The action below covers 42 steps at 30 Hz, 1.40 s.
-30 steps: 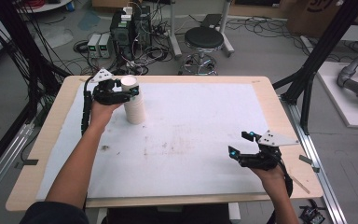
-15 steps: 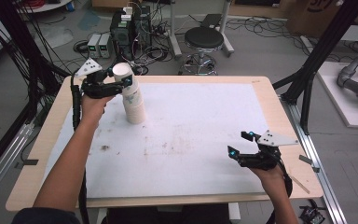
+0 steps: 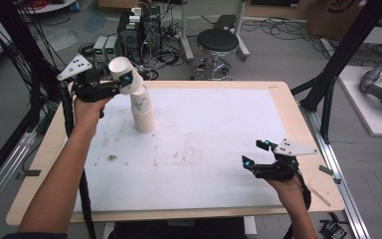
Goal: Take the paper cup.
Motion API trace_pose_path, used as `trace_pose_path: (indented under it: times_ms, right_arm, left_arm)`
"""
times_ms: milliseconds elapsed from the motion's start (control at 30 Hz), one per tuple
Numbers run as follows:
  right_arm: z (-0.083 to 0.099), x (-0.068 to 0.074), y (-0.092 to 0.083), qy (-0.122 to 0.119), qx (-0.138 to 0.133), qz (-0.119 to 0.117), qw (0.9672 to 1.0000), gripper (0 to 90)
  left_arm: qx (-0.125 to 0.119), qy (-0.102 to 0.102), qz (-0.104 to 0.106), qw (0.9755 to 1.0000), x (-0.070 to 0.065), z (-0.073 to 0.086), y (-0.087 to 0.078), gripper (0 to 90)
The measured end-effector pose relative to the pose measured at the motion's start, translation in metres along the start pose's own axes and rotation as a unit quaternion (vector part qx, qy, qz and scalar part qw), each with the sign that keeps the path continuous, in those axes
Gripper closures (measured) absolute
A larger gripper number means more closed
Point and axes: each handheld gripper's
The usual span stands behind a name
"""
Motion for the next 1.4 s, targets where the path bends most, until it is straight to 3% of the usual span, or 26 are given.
trace_pose_path:
  times_ms: [200,367,567,667,800,833,933,1000,1100,1400]
  right_arm:
    - [-0.001,0.003,0.005,-0.001,0.007,-0.011,0.9999,19.9]
    - [-0.002,0.005,0.007,-0.005,0.010,-0.017,0.9998,19.8]
    - [-0.003,0.006,0.011,-0.005,0.017,-0.024,0.9995,19.8]
    - [-0.003,0.006,0.012,-0.004,0.018,-0.026,0.9995,19.8]
    - [-0.006,0.007,0.015,-0.007,0.016,-0.034,0.9993,19.8]
    - [-0.007,0.008,0.017,-0.013,0.018,-0.050,0.9985,19.8]
    - [-0.008,0.010,0.019,-0.019,0.021,-0.058,0.9979,19.8]
    - [-0.009,0.013,0.021,-0.025,0.024,-0.079,0.9963,19.7]
    - [-0.009,0.014,0.025,-0.026,0.039,-0.096,0.9943,19.2]
    - [-0.009,0.017,0.026,-0.024,0.036,-0.101,0.9940,19.2]
  left_arm:
    - [-0.008,0.004,0.029,0.9995,-0.012,0.002,-0.018,34.3]
    - [-0.008,0.001,0.061,0.9981,-0.026,0.016,-0.033,34.3]
    - [-0.002,0.004,0.084,0.9965,-0.041,0.034,-0.040,34.3]
    - [0.000,0.001,0.092,0.9958,-0.046,0.041,-0.040,34.3]
    - [0.012,0.013,0.099,0.9949,-0.055,0.060,-0.039,34.2]
    - [0.018,0.018,0.102,0.9944,-0.058,0.068,-0.038,34.1]
    - [0.019,0.017,0.109,0.9937,-0.061,0.077,-0.038,34.1]
    - [0.022,0.016,0.112,0.9934,-0.063,0.084,-0.037,34.0]
    - [0.034,0.003,0.111,0.9932,-0.065,0.098,-0.035,33.7]
    - [0.041,-0.006,0.112,0.9928,-0.069,0.109,-0.032,33.7]
Point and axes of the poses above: each handheld gripper's, and its own axes: y roughly forward along the jaws, z roughly out of its underside, x roughly to its left, and after that the axes turned 9 degrees about x, right-handed
